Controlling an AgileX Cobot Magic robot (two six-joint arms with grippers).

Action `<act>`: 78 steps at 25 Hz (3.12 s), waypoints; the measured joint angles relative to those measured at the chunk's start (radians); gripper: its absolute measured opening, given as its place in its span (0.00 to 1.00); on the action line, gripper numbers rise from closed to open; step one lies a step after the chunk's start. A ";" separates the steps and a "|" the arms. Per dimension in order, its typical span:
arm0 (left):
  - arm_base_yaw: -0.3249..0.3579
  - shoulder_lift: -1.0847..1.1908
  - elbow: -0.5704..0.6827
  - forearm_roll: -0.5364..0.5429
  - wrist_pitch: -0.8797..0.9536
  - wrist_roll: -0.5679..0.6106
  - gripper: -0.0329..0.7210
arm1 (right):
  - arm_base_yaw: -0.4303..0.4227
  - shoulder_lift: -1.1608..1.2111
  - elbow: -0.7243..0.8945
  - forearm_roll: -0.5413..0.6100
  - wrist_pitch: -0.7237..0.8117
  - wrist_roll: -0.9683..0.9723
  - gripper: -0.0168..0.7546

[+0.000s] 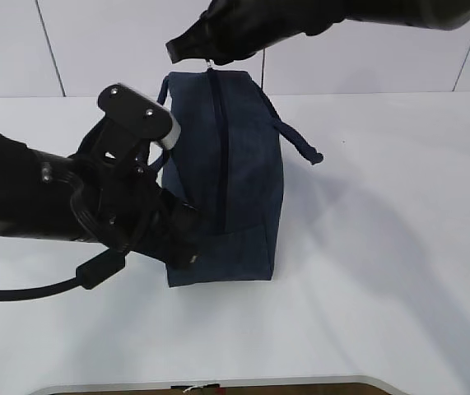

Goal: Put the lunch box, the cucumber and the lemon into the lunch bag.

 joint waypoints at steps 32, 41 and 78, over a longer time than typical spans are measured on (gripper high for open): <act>0.082 -0.041 0.042 0.066 0.115 -0.006 0.04 | -0.071 0.136 -0.184 0.014 0.170 0.109 0.03; 0.099 -0.047 0.064 0.074 0.118 -0.007 0.04 | -0.073 0.143 -0.190 0.050 0.154 0.111 0.03; 0.330 -0.277 -0.129 -0.082 0.487 -0.335 0.57 | -0.094 0.190 -0.318 0.232 0.317 0.119 0.03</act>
